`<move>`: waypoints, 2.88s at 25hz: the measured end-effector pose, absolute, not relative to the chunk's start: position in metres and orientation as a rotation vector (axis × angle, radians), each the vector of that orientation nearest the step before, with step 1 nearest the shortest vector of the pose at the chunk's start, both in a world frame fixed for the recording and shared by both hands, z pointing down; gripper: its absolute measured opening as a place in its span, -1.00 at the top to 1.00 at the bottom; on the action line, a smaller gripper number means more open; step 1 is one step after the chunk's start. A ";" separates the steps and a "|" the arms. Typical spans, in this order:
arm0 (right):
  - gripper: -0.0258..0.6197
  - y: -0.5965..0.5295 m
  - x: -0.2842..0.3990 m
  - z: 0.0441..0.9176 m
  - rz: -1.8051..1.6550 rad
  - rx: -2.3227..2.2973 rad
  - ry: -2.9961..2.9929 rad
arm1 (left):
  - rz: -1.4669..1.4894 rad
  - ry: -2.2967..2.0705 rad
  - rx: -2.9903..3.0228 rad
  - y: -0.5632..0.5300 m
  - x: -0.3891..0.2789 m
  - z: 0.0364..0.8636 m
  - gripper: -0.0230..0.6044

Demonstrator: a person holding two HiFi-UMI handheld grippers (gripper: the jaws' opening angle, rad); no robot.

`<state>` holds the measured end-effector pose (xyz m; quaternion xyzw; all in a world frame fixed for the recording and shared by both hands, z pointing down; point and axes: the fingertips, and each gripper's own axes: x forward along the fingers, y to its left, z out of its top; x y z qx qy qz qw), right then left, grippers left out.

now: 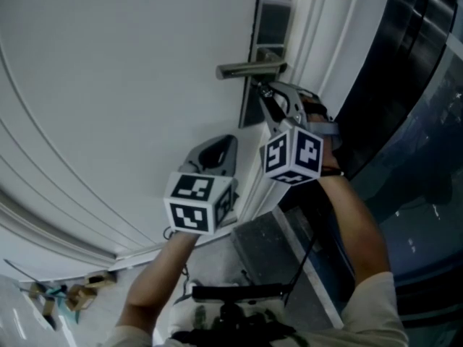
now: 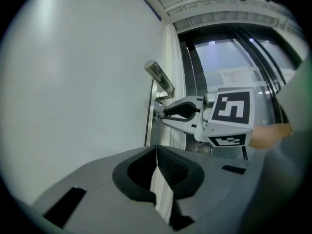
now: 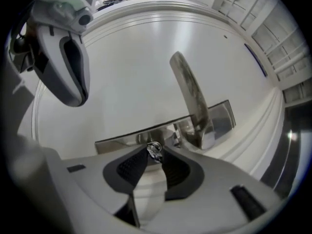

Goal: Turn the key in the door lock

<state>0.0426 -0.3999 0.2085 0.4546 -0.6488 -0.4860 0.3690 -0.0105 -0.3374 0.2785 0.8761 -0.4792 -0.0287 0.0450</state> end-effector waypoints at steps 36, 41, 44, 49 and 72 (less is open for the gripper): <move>0.81 -0.411 0.069 0.196 1.060 1.318 -3.106 | -0.092 -1.484 2.672 -0.333 -0.013 0.275 0.87; 0.79 -0.412 0.070 0.198 1.558 1.169 -3.195 | -0.099 -1.488 2.667 -0.332 -0.013 0.274 0.87; 0.78 -0.412 0.071 0.200 1.856 1.068 -3.213 | -0.099 -1.494 2.672 -0.331 -0.014 0.273 0.87; 0.75 -0.411 0.070 0.202 2.058 0.945 -3.239 | -0.098 -1.513 2.665 -0.330 -0.016 0.273 0.87; 0.74 -0.301 0.013 0.245 0.533 0.909 -3.270 | -0.014 -1.805 2.487 -0.288 -0.037 0.308 0.87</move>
